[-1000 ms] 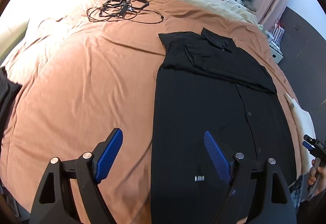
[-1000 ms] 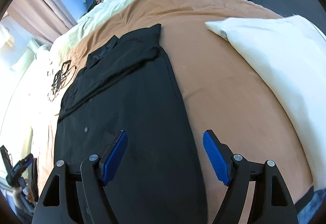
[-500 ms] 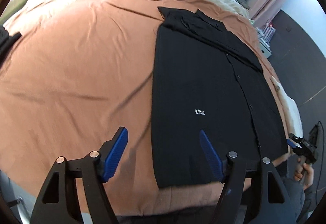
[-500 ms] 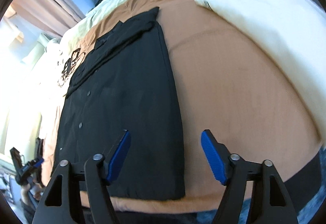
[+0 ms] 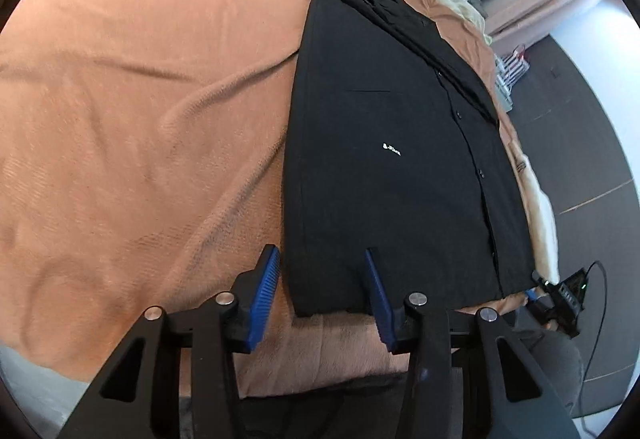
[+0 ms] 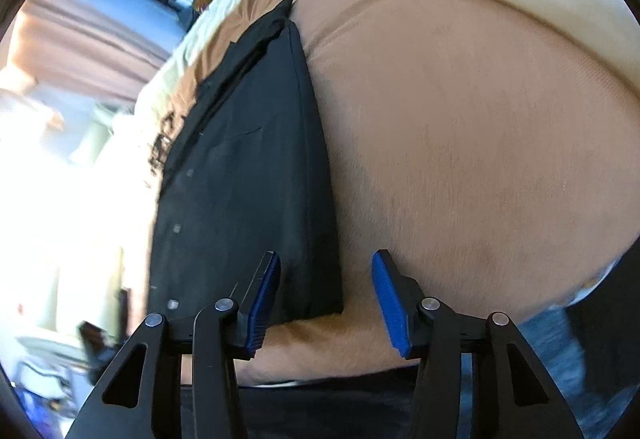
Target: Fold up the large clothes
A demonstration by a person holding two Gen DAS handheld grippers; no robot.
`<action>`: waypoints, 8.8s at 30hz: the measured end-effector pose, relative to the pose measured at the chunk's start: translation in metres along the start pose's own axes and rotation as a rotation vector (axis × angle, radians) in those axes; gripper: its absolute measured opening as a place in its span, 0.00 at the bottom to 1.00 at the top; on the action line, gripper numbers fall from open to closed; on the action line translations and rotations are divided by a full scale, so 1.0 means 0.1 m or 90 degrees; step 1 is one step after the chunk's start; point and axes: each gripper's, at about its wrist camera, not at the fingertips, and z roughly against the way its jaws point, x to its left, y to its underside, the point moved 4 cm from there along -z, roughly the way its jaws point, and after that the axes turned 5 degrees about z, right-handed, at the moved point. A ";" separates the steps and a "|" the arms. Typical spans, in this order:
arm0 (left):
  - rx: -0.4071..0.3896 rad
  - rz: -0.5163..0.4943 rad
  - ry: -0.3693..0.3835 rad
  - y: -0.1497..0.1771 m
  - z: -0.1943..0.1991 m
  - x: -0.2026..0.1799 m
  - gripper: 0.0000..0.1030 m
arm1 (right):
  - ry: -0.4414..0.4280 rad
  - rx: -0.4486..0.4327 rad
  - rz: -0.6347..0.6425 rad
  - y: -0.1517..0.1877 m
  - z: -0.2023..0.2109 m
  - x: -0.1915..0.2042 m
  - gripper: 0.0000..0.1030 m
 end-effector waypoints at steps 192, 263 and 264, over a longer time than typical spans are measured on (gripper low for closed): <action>-0.085 0.267 0.041 -0.82 0.09 0.54 0.22 | 0.223 0.184 0.378 -0.27 -2.59 2.70 0.20; -0.032 -0.160 0.147 -0.87 0.04 -3.15 0.12 | -0.020 -0.042 0.123 -0.12 0.05 1.75 0.35; -0.024 -0.170 0.143 -0.84 -0.03 -3.22 0.12 | -0.016 -0.053 0.112 -0.15 0.12 1.66 0.35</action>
